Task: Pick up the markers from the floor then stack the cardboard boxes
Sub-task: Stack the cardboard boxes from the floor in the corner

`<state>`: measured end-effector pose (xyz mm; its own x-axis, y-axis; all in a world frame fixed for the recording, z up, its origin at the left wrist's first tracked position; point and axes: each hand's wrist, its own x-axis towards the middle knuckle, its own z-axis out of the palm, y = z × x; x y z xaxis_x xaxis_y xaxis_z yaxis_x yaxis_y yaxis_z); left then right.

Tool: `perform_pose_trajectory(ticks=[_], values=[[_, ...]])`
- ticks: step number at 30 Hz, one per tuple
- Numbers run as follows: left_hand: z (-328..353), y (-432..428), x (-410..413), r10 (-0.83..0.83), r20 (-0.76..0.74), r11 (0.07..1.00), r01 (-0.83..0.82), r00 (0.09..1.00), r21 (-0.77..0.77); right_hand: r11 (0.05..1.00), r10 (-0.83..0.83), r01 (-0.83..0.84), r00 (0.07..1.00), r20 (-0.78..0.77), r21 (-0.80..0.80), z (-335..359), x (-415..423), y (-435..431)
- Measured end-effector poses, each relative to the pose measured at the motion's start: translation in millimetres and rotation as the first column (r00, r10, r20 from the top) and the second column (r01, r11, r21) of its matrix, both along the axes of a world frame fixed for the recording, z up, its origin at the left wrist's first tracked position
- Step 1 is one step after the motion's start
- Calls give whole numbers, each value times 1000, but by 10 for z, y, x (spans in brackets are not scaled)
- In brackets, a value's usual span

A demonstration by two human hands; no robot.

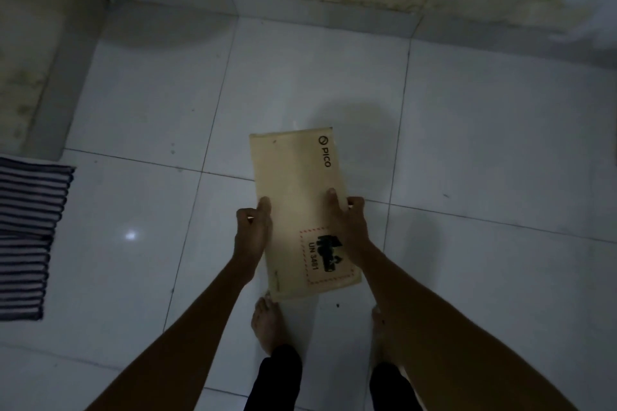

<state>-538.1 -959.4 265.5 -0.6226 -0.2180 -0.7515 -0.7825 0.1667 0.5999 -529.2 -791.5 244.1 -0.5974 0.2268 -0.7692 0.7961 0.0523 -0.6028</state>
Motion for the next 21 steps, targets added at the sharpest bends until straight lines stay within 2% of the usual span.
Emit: perform_pose_trajectory(ticks=[4,7,9,13,17,19,21], values=[[103,119,52,134,-19,988,-132,991,77,974,52,-58,998,35,220,165,11,366],[146,193,36,60,-55,992,-54,997,115,963,67,-75,997,39,260,191,12,567],[122,213,25,32,-47,996,-28,998,81,967,46,-52,998,31,250,167,29,680],[14,73,0,74,-14,981,-76,997,-177,985,-46,41,999,25,166,198,71,854],[-33,-115,38,86,124,955,-47,989,-293,988,-109,103,993,44,119,184,132,969],[-44,-180,81,107,172,968,-63,979,-242,986,-141,135,989,51,94,195,158,1007],[-7,-208,134,85,185,991,-65,979,-113,985,-164,160,984,68,57,229,193,1019]])
